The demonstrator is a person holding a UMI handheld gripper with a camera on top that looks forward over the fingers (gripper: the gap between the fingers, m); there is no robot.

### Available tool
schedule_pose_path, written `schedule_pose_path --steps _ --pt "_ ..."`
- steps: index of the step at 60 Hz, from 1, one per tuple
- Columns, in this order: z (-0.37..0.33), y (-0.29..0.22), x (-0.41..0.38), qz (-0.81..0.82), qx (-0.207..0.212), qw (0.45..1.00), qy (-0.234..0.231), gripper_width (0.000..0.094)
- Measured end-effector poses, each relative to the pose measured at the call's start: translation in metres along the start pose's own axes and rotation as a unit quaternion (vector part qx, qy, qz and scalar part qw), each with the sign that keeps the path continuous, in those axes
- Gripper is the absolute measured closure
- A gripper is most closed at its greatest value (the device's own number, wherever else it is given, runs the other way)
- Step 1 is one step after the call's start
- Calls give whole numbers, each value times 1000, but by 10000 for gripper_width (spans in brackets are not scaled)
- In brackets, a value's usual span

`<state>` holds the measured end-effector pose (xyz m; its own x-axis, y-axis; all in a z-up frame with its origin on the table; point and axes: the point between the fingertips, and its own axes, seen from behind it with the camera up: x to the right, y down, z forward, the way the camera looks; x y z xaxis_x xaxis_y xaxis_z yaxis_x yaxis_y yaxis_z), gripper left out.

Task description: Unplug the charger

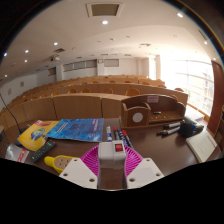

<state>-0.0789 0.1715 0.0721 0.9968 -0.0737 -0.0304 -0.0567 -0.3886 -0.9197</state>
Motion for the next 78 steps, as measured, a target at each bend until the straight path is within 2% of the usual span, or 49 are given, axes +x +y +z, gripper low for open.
schedule_pose_path --steps 9,18,22,29,43,55,63,78 --pt "4 38 22 19 -33 999 -7 601" --pt "1 54 34 56 -63 996 -19 518" --pt "-3 56 44 56 -68 996 -14 399" --pt "-21 55 53 44 -70 997 -11 77" --pt "-93 39 70 -11 -54 998 29 86" --pt "-193 30 45 -28 -47 998 10 89" --pt "-269 22 34 -49 -22 998 23 86" --pt "-396 45 6 -43 -30 998 30 85"
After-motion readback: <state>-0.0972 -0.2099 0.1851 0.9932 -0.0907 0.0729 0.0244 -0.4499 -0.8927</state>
